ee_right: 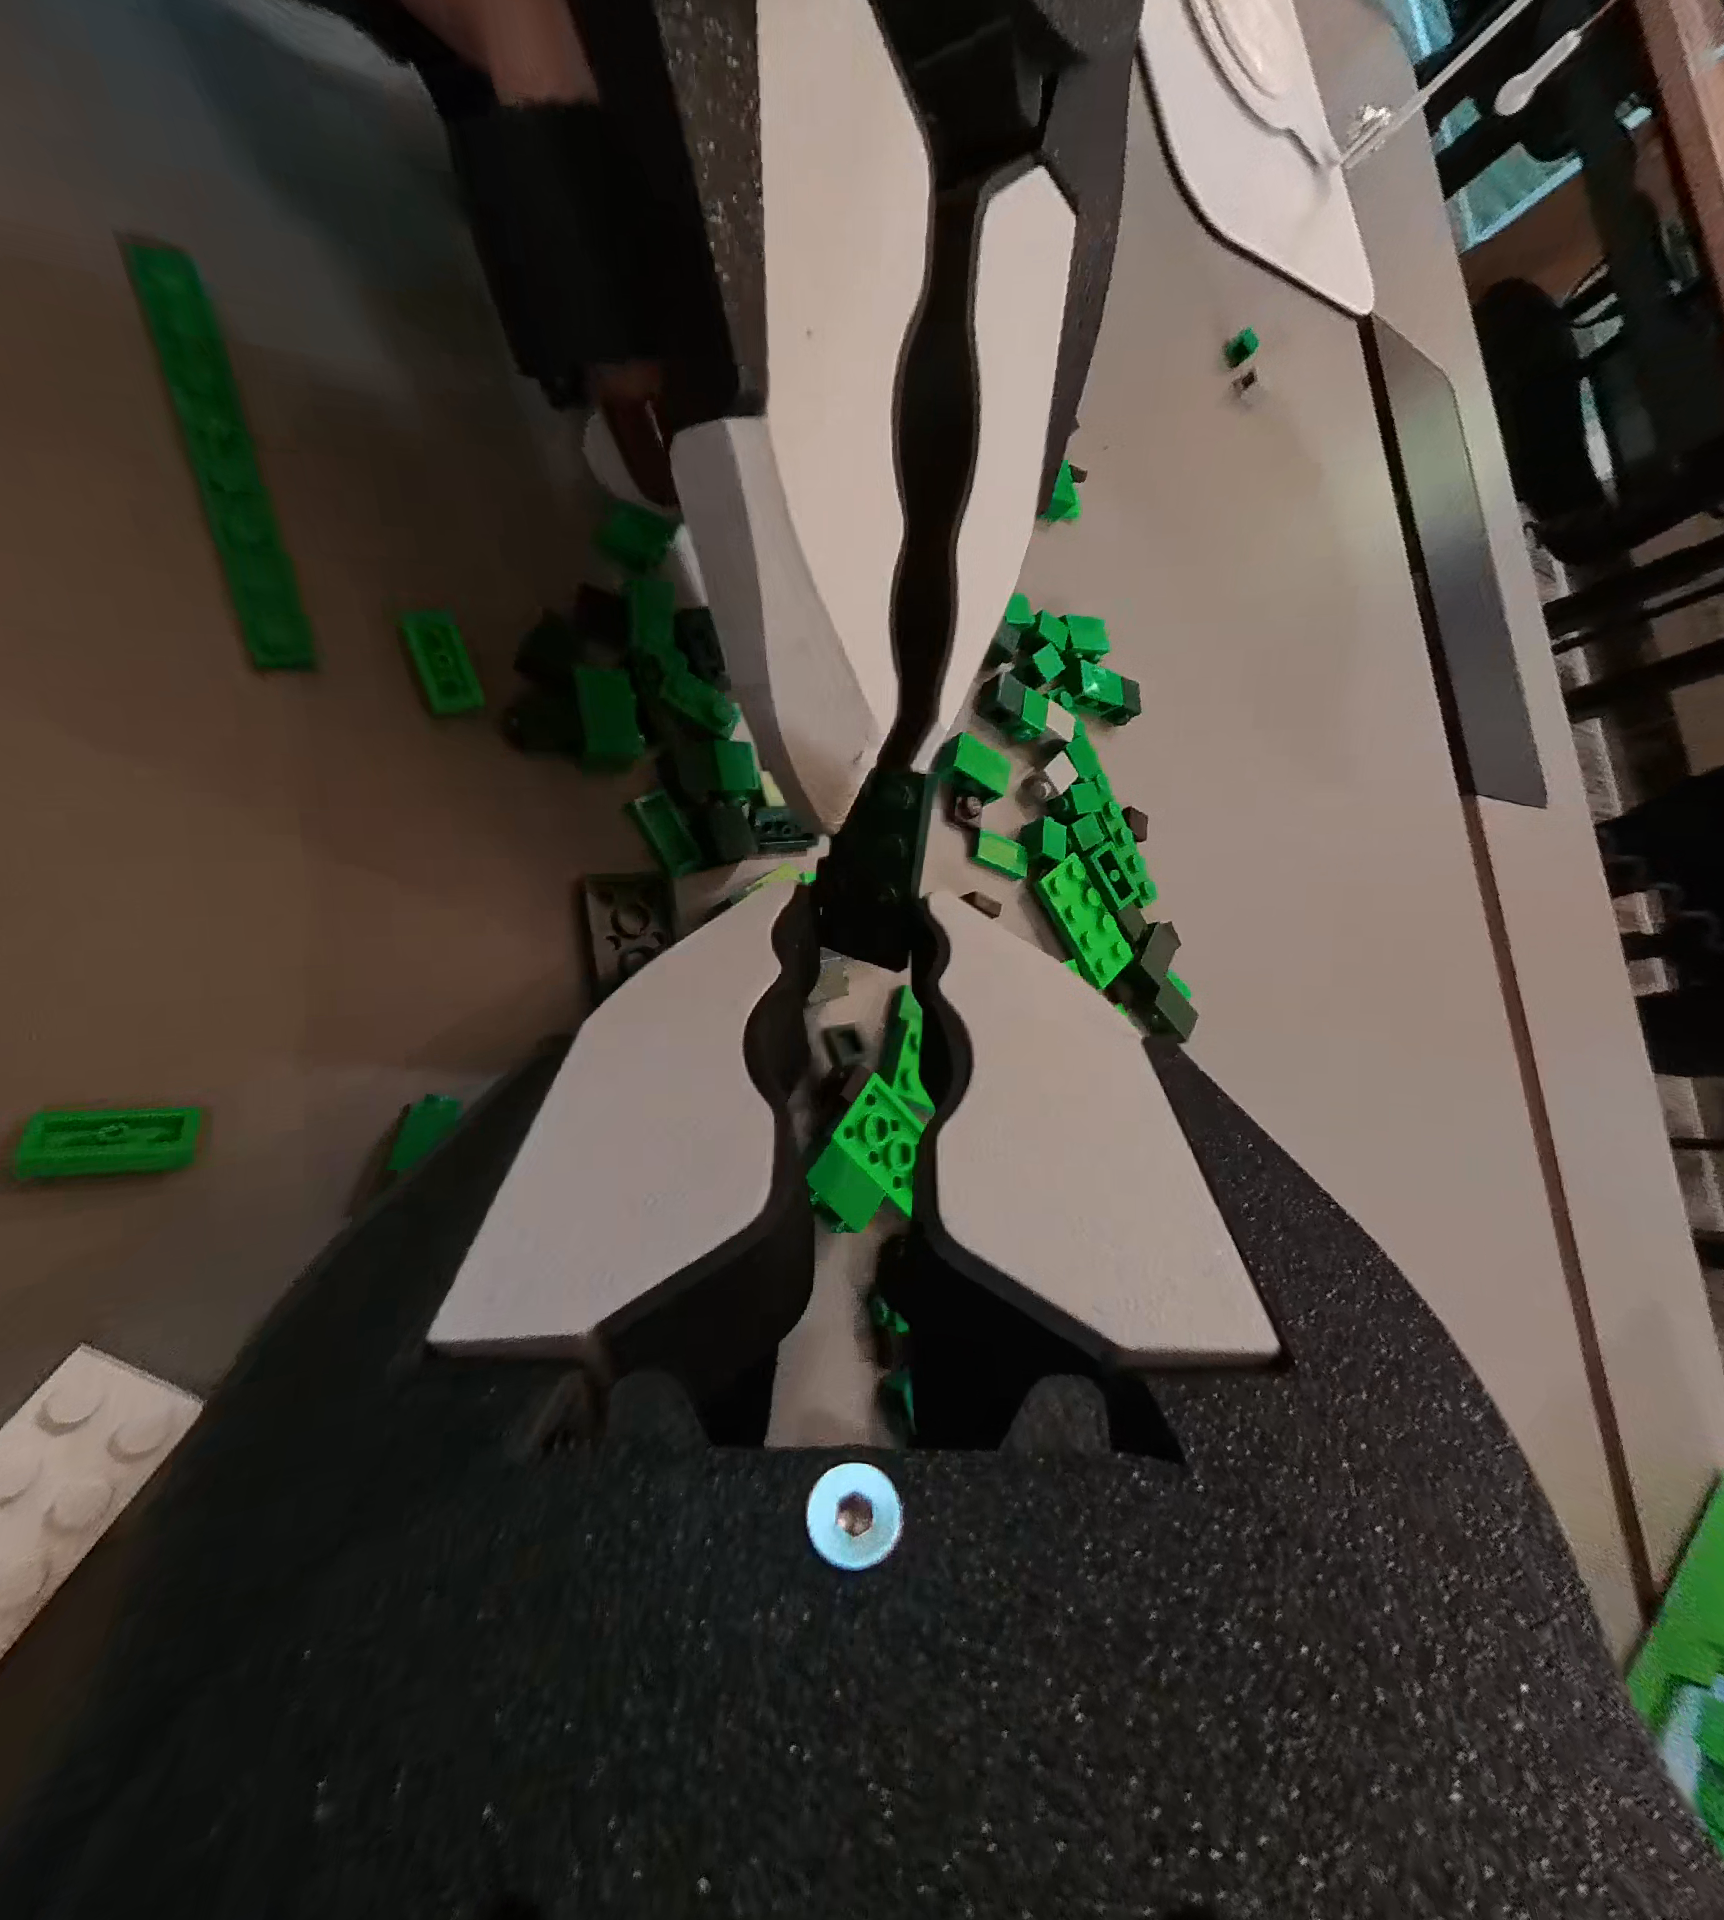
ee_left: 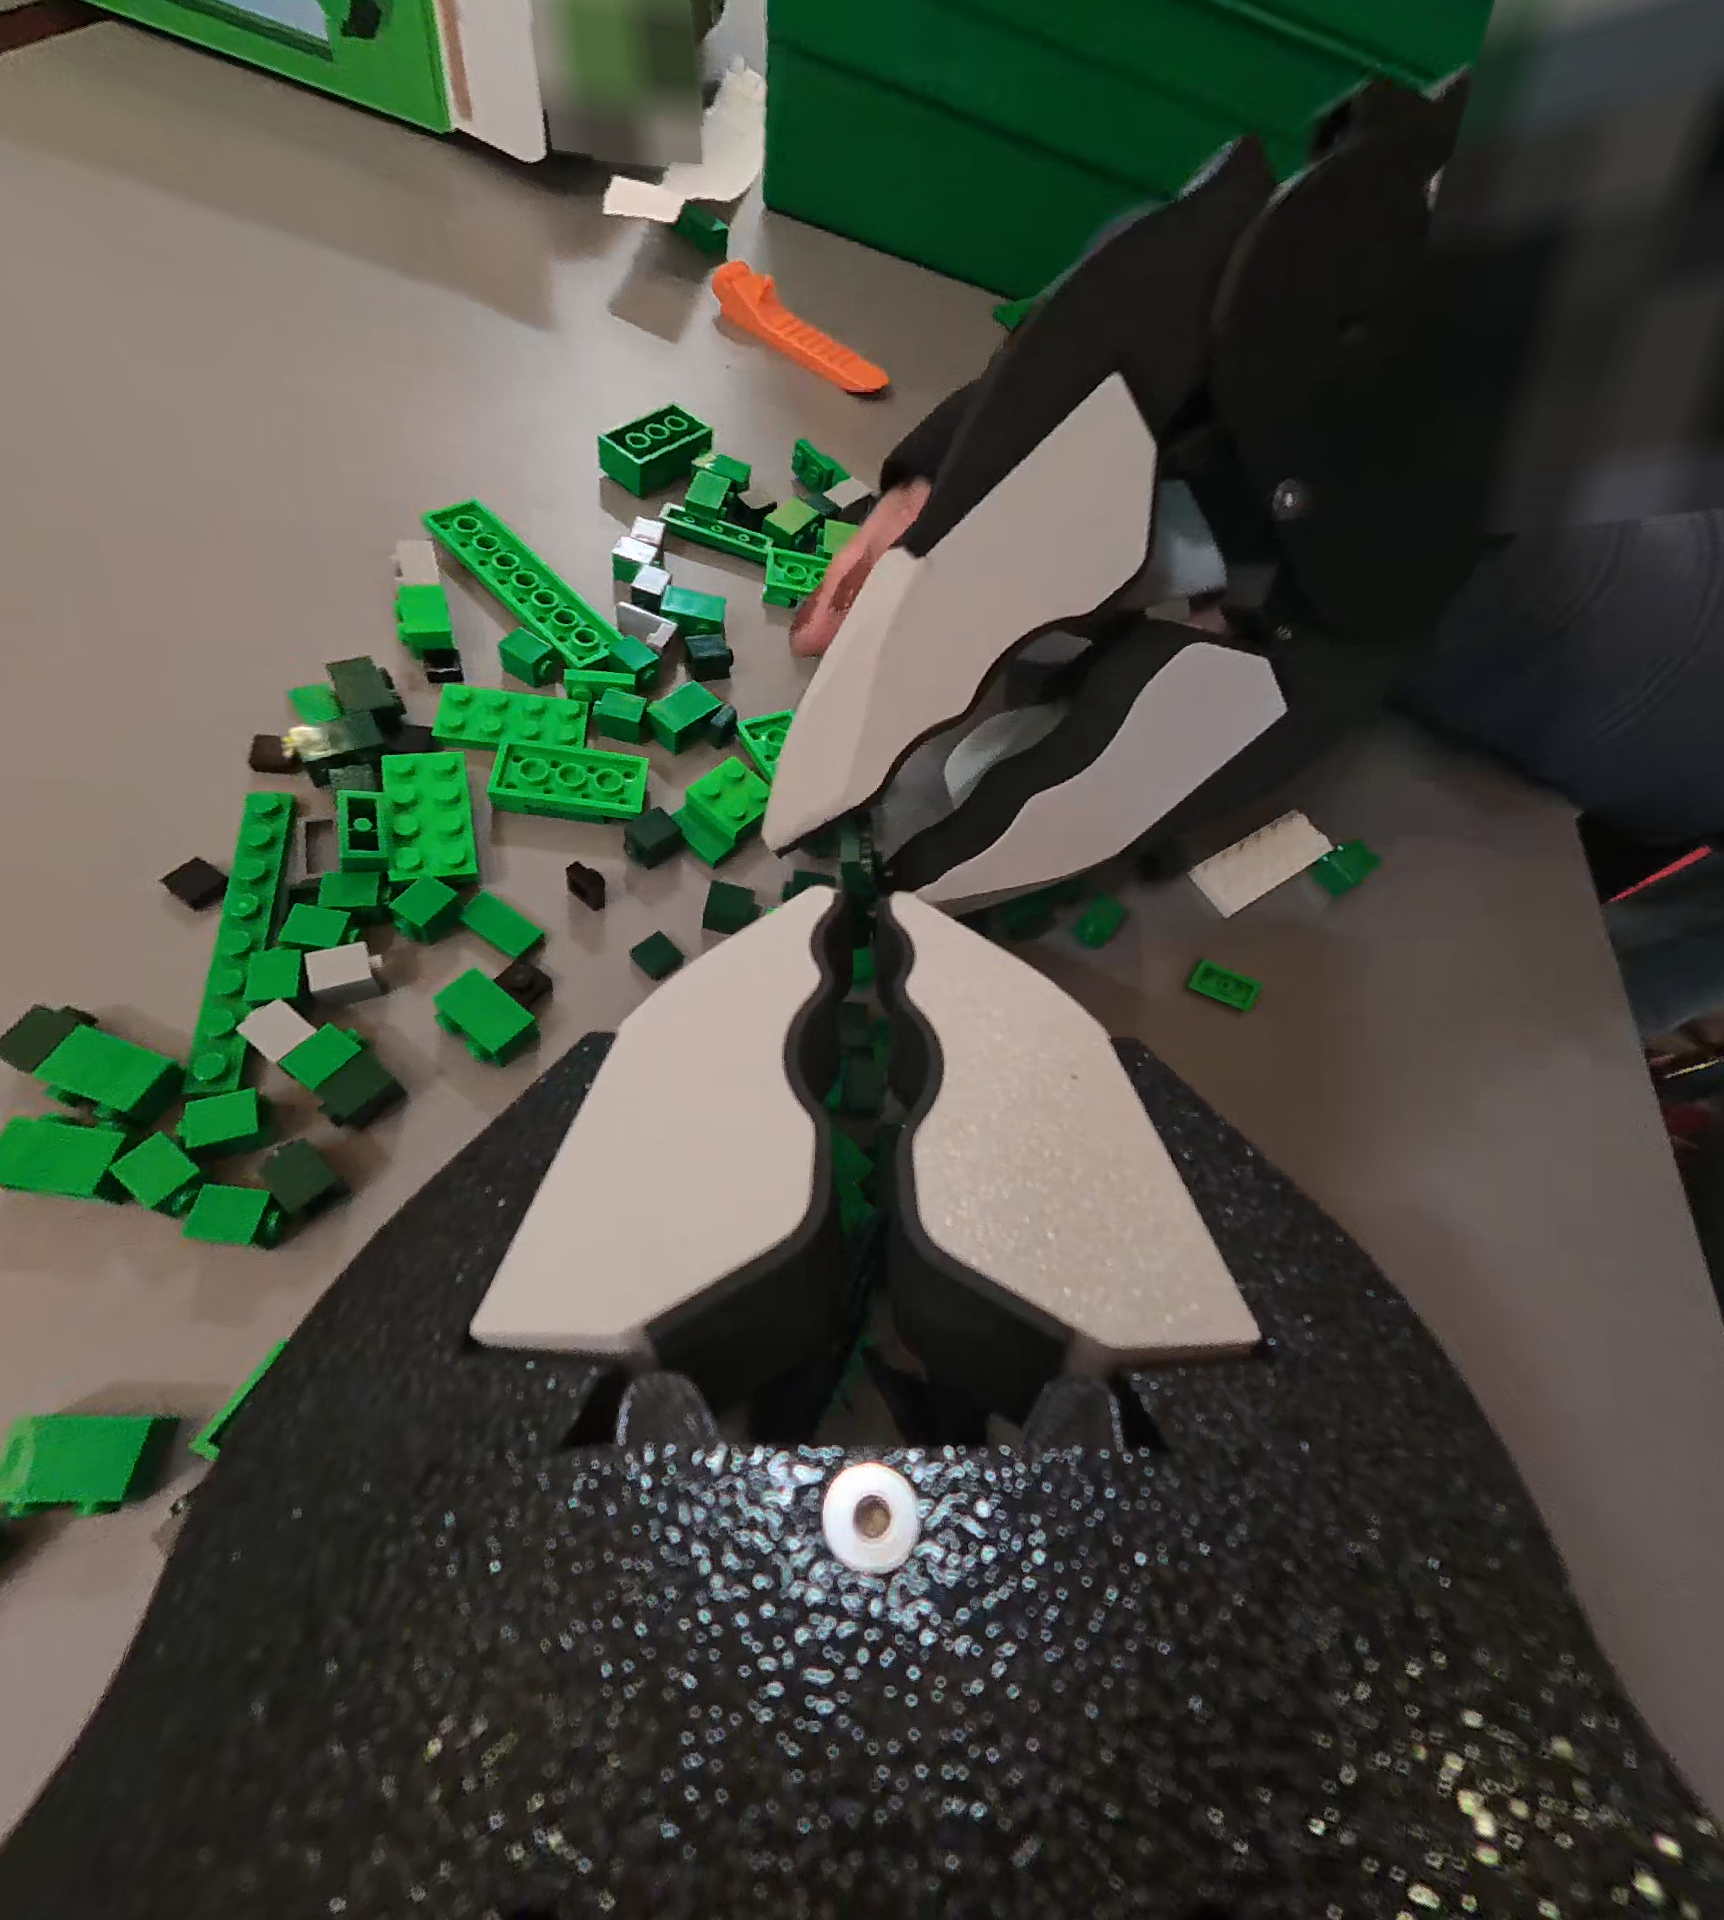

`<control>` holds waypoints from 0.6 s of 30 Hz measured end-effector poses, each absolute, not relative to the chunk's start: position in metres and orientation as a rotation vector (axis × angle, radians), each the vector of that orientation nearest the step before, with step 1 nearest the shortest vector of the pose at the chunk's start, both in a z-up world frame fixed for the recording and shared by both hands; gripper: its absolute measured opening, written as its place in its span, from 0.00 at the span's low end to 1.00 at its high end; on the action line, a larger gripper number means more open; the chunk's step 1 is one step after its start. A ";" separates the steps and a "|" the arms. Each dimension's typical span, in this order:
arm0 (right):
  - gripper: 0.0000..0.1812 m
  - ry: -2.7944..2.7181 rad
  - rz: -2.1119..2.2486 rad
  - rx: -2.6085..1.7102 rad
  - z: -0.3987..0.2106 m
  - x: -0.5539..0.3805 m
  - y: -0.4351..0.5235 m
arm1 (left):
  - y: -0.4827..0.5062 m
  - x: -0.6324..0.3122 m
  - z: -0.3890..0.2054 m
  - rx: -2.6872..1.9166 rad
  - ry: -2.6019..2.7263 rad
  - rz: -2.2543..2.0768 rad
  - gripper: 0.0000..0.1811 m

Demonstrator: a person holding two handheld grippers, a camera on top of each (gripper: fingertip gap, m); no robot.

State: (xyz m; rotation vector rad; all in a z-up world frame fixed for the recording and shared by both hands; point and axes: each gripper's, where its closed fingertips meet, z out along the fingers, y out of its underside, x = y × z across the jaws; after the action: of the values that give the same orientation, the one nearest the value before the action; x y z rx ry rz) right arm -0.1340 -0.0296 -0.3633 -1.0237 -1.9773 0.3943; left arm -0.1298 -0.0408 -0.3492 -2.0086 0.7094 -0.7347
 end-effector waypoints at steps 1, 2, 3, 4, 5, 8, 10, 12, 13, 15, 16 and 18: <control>0.09 -1.969 0.365 -1.007 -0.363 -0.135 -0.029 | -0.040 -0.131 -0.349 -2.017 0.690 -0.746 0.02; 0.09 -1.959 0.324 -0.985 -0.363 -0.137 -0.027 | -0.039 -0.132 -0.349 -2.023 0.666 -0.759 0.02; 0.10 -1.951 0.282 -0.957 -0.362 -0.139 -0.027 | -0.039 -0.133 -0.349 -2.027 0.645 -0.781 0.02; 0.10 -1.951 0.247 -0.935 -0.362 -0.140 -0.027 | -0.039 -0.134 -0.350 -2.037 0.623 -0.804 0.02; 0.10 -1.946 0.220 -0.926 -0.362 -0.141 -0.026 | -0.039 -0.134 -0.350 -2.039 0.598 -0.826 0.02; 0.10 -1.930 0.225 -0.948 -0.360 -0.142 -0.026 | -0.039 -0.135 -0.348 -2.035 0.535 -0.909 0.02; 0.10 -1.938 0.266 -0.986 -0.360 -0.141 -0.027 | -0.040 -0.134 -0.347 -2.028 0.579 -0.869 0.02; 0.09 -1.969 0.317 -1.027 -0.363 -0.138 -0.029 | -0.042 -0.131 -0.350 -2.031 0.664 -0.772 0.02; 0.09 -1.984 0.344 -1.051 -0.365 -0.136 -0.030 | -0.042 -0.130 -0.352 -2.033 0.701 -0.729 0.02; 0.09 -2.005 0.399 -1.085 -0.368 -0.133 -0.032 | -0.043 -0.127 -0.353 -2.027 0.756 -0.672 0.02; 0.09 -2.011 0.428 -1.099 -0.368 -0.132 -0.033 | -0.043 -0.126 -0.354 -2.027 0.773 -0.656 0.02; 0.09 -2.021 0.479 -1.131 -0.370 -0.130 -0.034 | -0.044 -0.125 -0.355 -2.029 0.803 -0.624 0.02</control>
State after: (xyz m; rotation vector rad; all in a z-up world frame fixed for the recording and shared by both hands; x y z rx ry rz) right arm -0.1305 -0.0344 -0.3703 -1.1306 -2.0213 0.4787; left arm -0.1247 -0.0438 -0.3549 -2.0292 0.8034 -0.6235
